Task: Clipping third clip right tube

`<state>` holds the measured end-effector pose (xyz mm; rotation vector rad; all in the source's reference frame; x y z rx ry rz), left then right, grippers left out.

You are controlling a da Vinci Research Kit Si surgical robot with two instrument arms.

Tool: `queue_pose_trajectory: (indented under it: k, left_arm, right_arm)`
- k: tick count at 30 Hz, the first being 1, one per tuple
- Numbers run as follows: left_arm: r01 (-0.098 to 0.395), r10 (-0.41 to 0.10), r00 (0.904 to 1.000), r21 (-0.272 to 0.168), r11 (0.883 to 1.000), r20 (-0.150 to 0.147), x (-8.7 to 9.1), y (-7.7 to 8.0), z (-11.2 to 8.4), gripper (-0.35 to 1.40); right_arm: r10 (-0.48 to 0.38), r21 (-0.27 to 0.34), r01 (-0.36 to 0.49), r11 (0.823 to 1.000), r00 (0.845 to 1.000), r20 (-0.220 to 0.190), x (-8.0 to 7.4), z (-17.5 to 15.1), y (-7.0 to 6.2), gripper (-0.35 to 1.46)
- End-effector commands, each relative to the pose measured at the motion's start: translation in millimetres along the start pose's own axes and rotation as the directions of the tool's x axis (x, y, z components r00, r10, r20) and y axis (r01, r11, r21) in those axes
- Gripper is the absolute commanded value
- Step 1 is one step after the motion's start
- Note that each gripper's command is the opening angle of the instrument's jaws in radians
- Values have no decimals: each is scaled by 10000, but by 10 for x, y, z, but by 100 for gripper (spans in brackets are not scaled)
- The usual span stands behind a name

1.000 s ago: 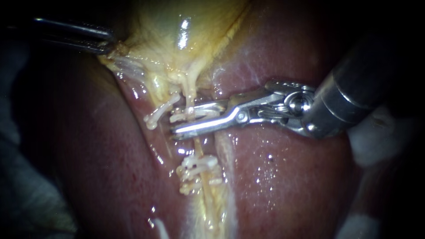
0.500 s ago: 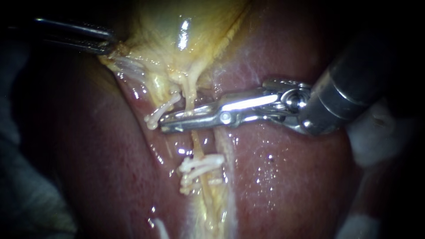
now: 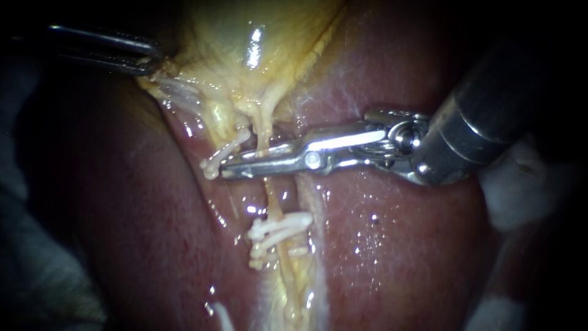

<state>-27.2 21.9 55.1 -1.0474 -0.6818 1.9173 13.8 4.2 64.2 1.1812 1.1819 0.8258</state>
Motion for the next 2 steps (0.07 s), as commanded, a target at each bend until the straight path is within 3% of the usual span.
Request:
queue_pose_trajectory:
  k: [1,2]
  left_arm:
    - [0,0,10000,1,10000,1,0,0,0,-35]
    - [0,0,10000,0,10000,1,0,0,0,-35]
  right_arm:
    - [-10,-1,10,10000,10000,4,-1,0,0,-35]
    - [-16,1,16,10000,10000,9,-1,1,0,-22]
